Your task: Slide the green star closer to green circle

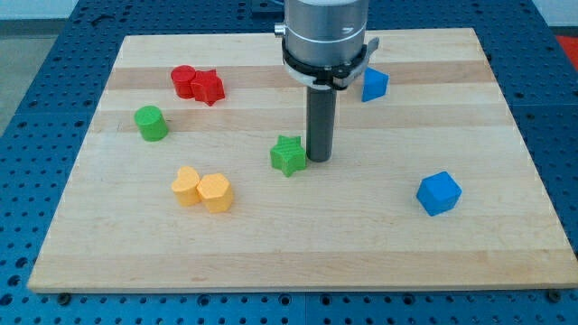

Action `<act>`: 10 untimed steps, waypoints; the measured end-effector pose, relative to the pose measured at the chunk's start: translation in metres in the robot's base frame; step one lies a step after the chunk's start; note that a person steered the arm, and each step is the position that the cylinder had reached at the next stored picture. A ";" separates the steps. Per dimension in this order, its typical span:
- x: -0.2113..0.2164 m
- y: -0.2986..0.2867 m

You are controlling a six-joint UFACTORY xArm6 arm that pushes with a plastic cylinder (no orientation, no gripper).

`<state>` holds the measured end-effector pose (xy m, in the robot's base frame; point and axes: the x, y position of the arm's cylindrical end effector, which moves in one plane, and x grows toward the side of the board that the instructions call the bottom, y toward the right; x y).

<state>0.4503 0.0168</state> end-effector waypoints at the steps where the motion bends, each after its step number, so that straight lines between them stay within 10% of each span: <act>1: 0.000 -0.010; 6: 0.021 0.008; 10: -0.012 -0.135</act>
